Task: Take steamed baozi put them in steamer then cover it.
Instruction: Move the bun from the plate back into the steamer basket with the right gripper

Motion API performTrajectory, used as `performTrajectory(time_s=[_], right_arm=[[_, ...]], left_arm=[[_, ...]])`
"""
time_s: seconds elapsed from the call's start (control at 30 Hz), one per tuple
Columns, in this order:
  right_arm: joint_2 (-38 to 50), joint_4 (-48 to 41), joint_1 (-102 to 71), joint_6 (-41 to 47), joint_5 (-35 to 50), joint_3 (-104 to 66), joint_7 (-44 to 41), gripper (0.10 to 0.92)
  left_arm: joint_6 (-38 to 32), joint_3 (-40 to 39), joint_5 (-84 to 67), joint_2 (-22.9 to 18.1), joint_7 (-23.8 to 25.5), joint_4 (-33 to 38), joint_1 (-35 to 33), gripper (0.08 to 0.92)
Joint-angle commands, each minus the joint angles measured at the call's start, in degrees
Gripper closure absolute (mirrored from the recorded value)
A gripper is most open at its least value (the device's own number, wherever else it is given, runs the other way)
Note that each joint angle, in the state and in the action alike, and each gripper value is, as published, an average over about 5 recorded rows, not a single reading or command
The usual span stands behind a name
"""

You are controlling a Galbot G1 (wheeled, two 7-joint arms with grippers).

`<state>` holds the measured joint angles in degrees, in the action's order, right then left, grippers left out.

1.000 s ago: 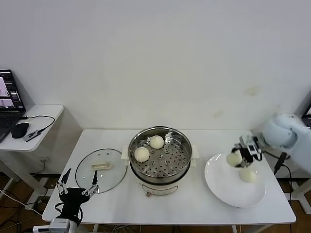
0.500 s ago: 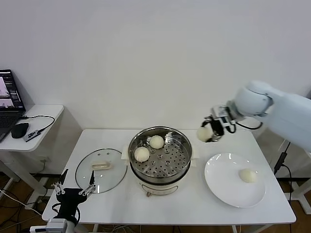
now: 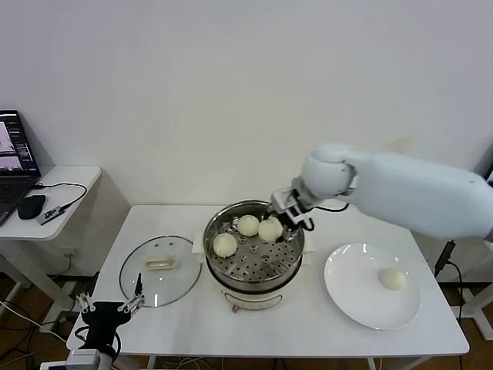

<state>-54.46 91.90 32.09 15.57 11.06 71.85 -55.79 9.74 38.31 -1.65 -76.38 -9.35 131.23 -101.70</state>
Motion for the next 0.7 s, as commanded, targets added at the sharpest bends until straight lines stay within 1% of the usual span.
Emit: performTrajectory(time_s=[0.03, 0.17, 0.33, 0.7], right_arm=[[-7.28, -1.01, -1.15, -7.57, -4.75, 3.31, 1.39, 0.389], [-8.11, -1.60, -1.58, -12.31, -7.24, 4.30, 1.26, 0.389], [-8.62, -1.24, -1.82, -15.86, -11.16, 4.90, 0.97, 0.389], [-8.45, 0.47, -1.27, -20.10, -11.91, 5.96, -1.57, 0.381]], left_arm=[[-0.11, 0.31, -0.08, -0.33, -0.02, 0.03, -0.10, 0.177], [-0.18, 0.35, -0.23, -0.49, -0.05, -0.03, -0.22, 0.177], [-0.27, 0.52, -0.55, -0.48, -0.07, -0.24, -0.33, 0.177], [-0.38, 0.23, -0.74, -0.53, -0.12, -0.89, 0.04, 0.177]])
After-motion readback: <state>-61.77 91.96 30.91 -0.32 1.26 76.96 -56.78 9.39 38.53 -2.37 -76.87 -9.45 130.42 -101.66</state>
